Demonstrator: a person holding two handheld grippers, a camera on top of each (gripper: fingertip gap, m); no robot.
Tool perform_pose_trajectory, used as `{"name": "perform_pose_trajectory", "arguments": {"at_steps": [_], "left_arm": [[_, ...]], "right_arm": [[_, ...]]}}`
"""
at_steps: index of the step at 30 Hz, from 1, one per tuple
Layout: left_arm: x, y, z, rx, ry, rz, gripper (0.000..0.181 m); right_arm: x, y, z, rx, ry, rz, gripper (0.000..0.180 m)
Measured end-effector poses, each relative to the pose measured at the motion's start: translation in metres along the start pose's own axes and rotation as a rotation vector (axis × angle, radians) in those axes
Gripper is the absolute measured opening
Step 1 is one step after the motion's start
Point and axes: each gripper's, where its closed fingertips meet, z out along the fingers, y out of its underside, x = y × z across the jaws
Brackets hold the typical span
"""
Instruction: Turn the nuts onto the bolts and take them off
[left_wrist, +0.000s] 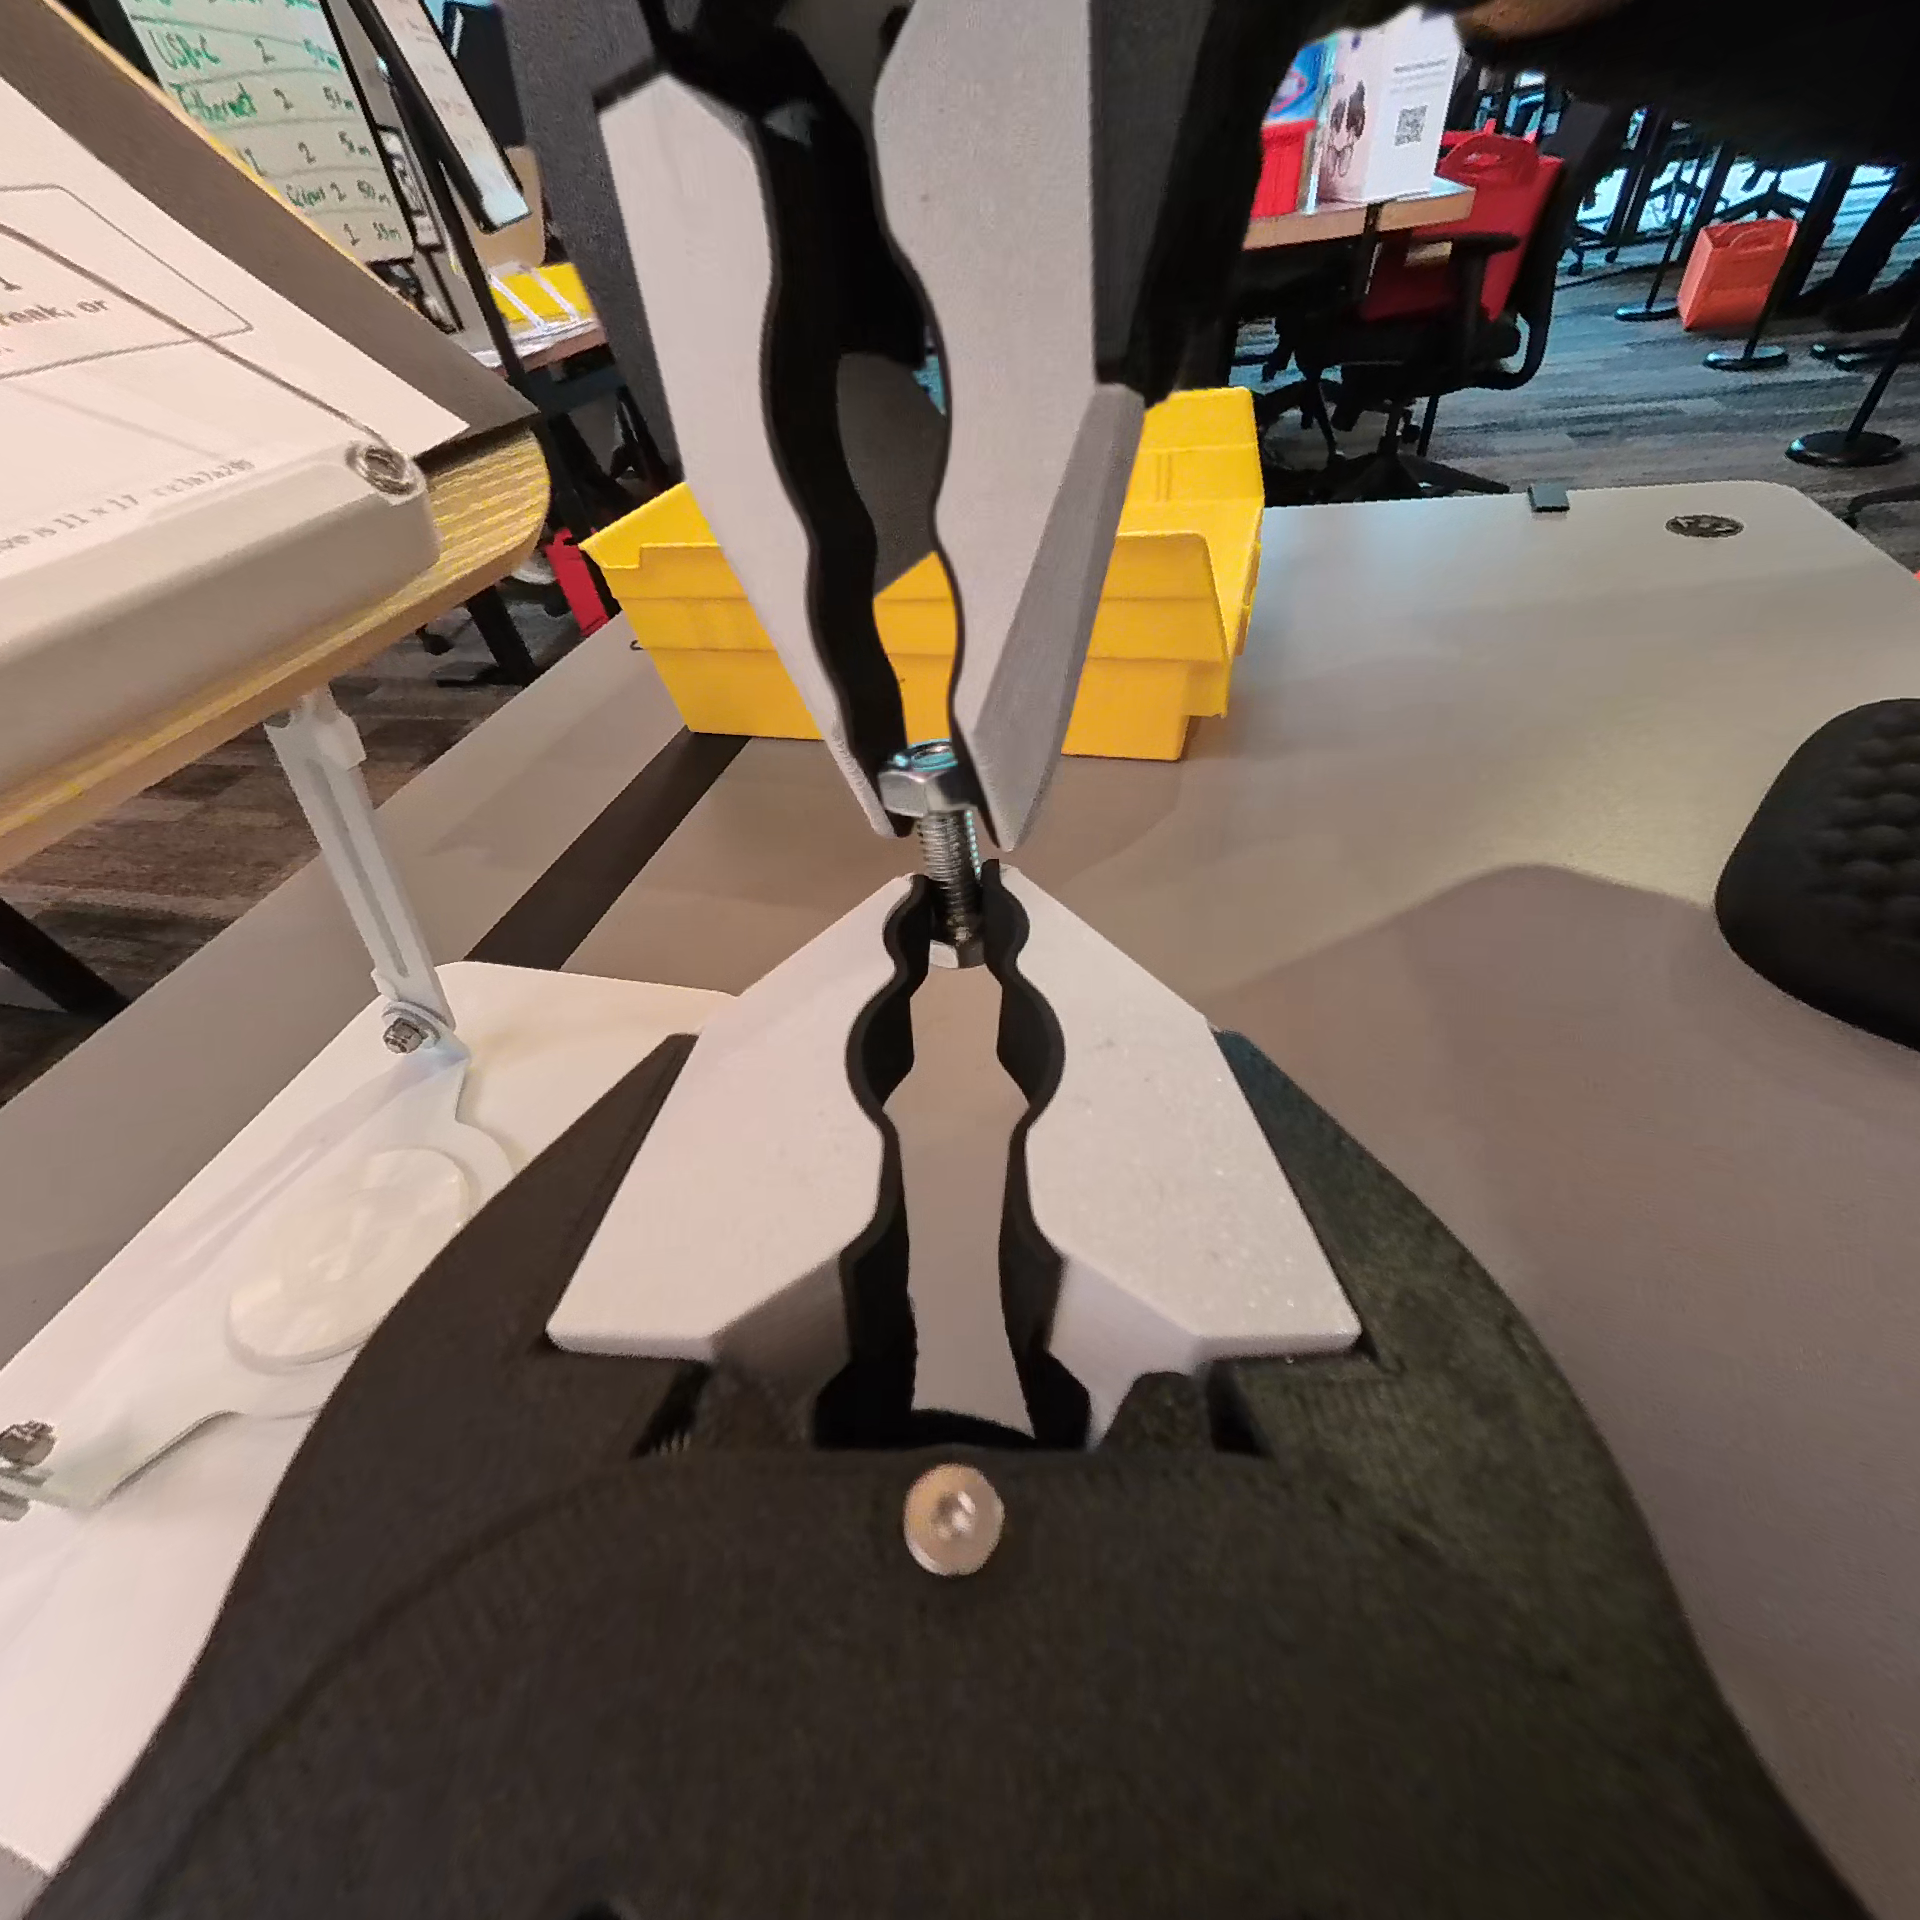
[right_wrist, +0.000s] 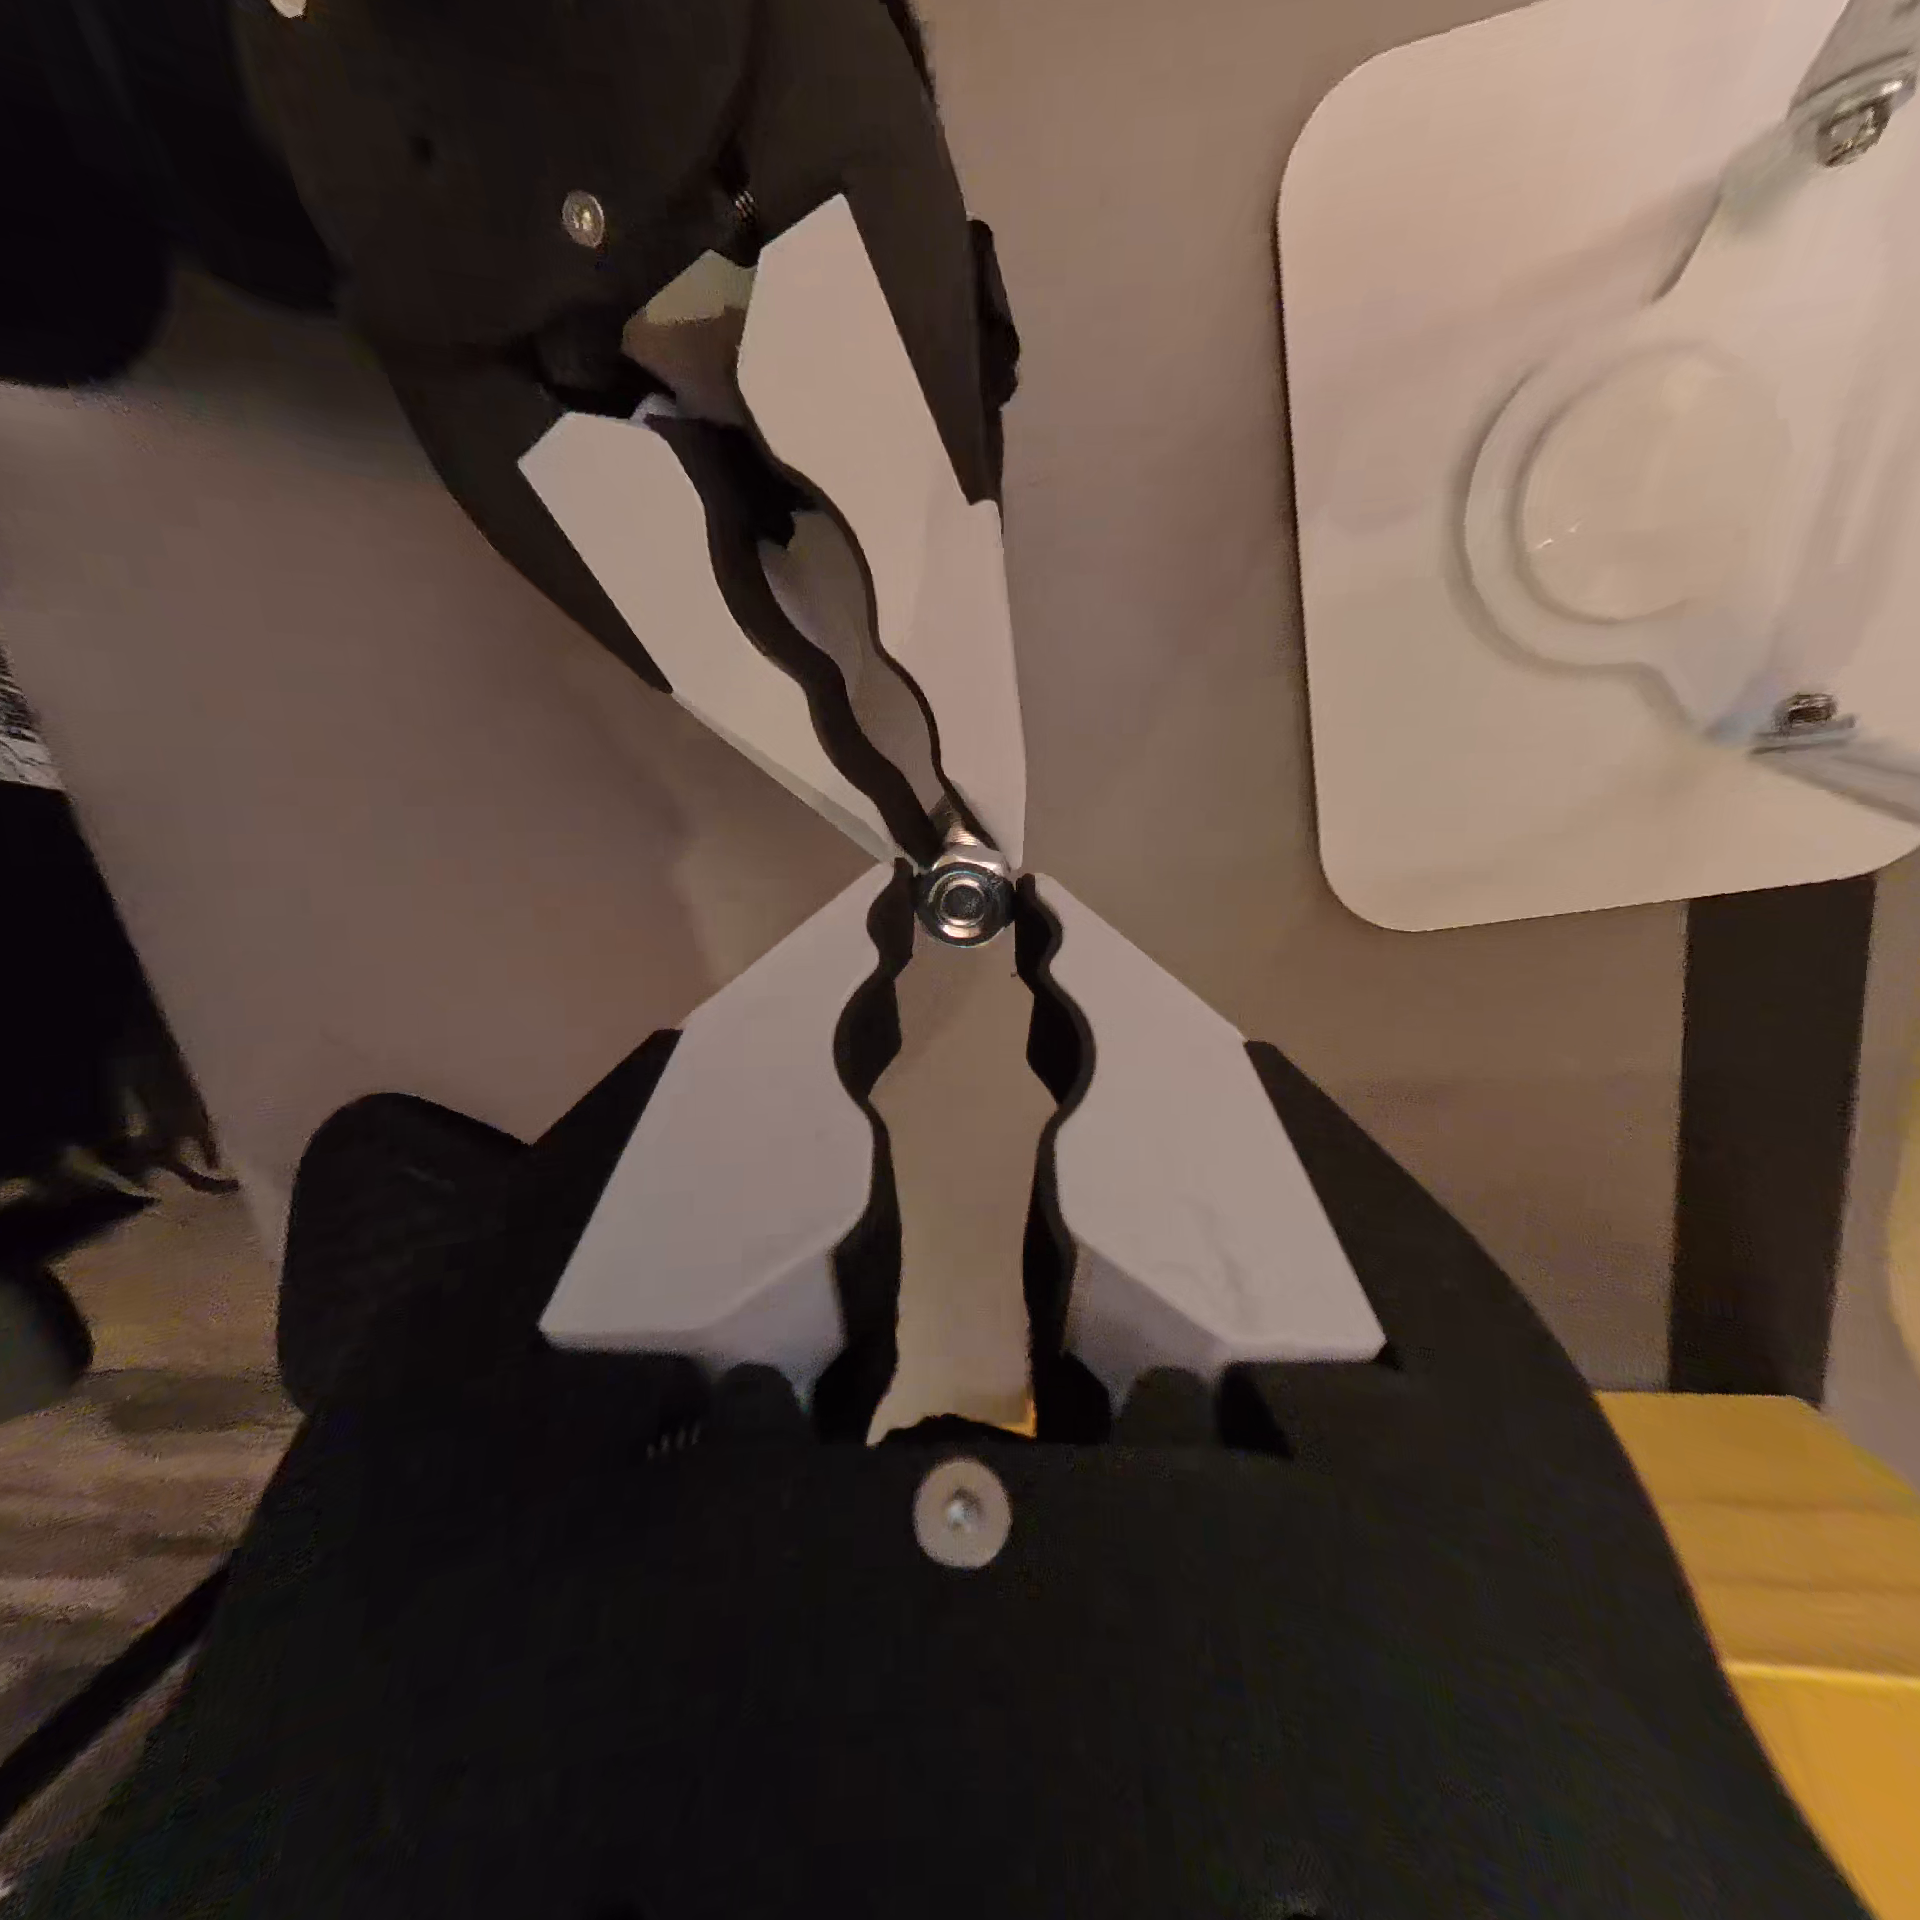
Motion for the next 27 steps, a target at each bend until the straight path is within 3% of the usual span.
{"name": "perform_pose_trajectory", "arguments": {"at_steps": [1, 2, 5, 11, 15, 17, 20, 25, 27], "left_arm": [[-0.0003, 0.0001, -0.0001, 0.000, -0.001, 0.000, 0.008], [-0.0002, -0.0002, 0.0000, 0.001, -0.001, 0.000, 0.007], [0.0020, -0.0005, 0.0011, -0.001, 0.003, 0.007, 0.007], [0.0018, -0.0004, 0.0012, 0.000, 0.004, 0.005, 0.007], [0.0026, -0.0009, 0.0014, 0.000, 0.005, 0.007, 0.007], [0.0024, -0.0011, 0.0013, 0.002, 0.005, 0.006, 0.007], [0.0034, -0.0013, 0.0017, 0.002, 0.007, 0.008, 0.007], [0.0021, 0.0004, 0.0018, -0.003, 0.004, 0.002, 0.007], [0.0014, 0.0012, 0.0015, -0.004, 0.004, -0.001, 0.007]], "right_arm": [[-0.0002, 0.0002, 0.0000, 0.012, -0.014, 0.014, 0.018], [-0.0015, 0.0004, 0.0000, 0.019, -0.027, 0.005, 0.018], [0.0047, 0.0027, -0.0019, 0.006, 0.045, -0.098, 0.050], [0.0023, 0.0038, -0.0081, -0.062, 0.151, -0.399, 0.046], [-0.0001, 0.0041, -0.0034, -0.102, 0.176, -0.501, 0.028], [0.0004, 0.0042, -0.0022, -0.104, 0.170, -0.491, 0.018], [-0.0007, 0.0049, -0.0025, -0.089, 0.139, -0.444, 0.016], [-0.0023, 0.0019, -0.0001, -0.017, 0.013, -0.023, 0.017], [-0.0027, 0.0007, 0.0010, 0.020, -0.029, 0.057, 0.017]]}}
